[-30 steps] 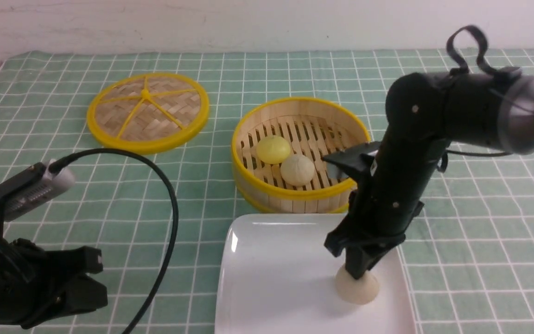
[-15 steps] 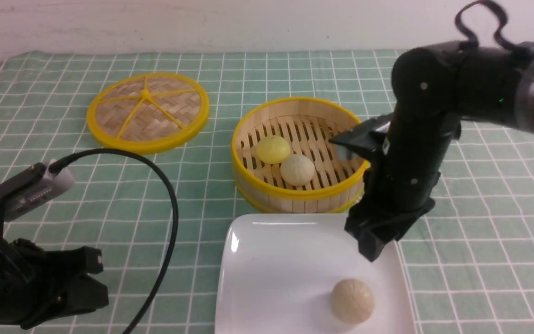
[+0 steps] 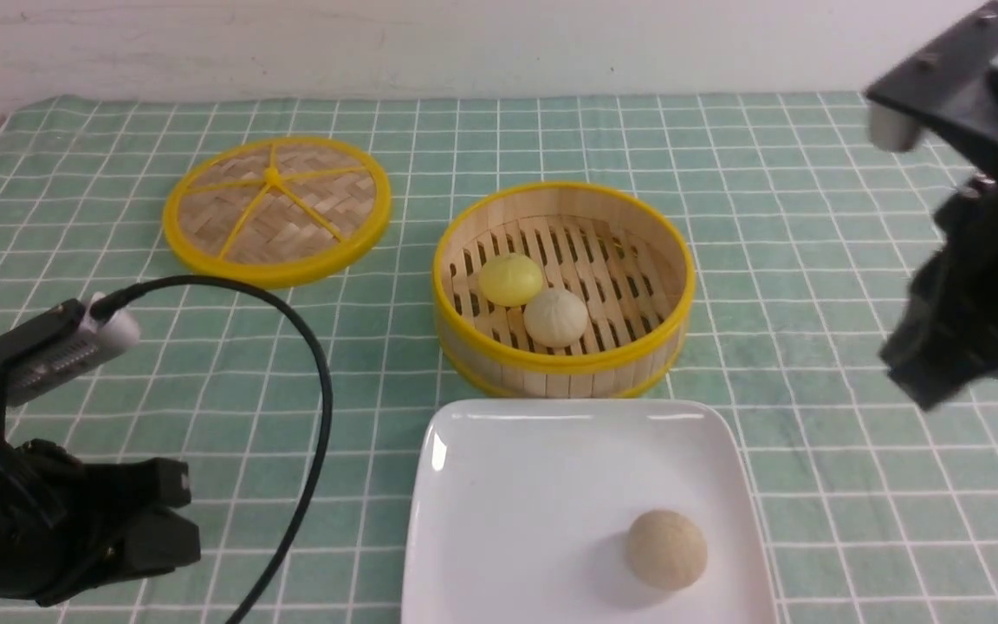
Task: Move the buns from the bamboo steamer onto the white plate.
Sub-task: 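Reach into the bamboo steamer and grasp a bun with the left gripper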
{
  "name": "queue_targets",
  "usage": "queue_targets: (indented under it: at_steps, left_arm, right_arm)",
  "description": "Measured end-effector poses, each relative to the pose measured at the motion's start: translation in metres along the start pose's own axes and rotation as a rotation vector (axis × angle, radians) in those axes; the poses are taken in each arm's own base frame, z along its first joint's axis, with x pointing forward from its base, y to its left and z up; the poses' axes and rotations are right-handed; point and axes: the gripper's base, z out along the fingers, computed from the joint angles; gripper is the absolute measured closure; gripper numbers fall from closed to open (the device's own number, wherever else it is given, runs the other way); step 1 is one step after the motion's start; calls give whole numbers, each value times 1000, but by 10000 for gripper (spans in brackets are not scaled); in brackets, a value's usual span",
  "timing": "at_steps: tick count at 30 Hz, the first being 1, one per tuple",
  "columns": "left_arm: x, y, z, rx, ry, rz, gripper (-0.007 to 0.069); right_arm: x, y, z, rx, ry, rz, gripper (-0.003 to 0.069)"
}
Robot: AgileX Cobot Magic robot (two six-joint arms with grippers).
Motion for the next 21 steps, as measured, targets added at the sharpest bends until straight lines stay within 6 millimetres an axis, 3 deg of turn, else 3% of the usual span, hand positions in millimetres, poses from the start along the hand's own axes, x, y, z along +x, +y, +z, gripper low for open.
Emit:
queue_targets:
  at_steps: [2, 5, 7, 10, 15, 19, 21]
  left_arm:
    - [0, 0, 0, -1, -5, 0, 489]
    - [-2, 0, 0, -1, -18, -3, 489]
    - [-3, -1, 1, 13, -30, -22, 489]
    - [-8, -4, 3, 46, -19, -58, 489]
    - [-21, -11, 4, 75, 36, -51, 489]
    - [-35, -33, 8, 110, 57, 14, 489]
    - [-42, -57, 12, 140, 65, 76, 489]
  right_arm:
    - [25, 2, -15, 16, -31, -5, 673]
    - [64, 7, -21, 16, -61, 15, 673]
    - [83, 10, -21, 17, -140, 35, 673]
    - [112, 14, -5, 25, -273, 53, 673]
    - [143, 14, 21, 71, -380, 32, 672]
    - [158, 12, 36, 119, -431, -5, 668]
    - [161, 12, 39, 123, -433, -9, 667]
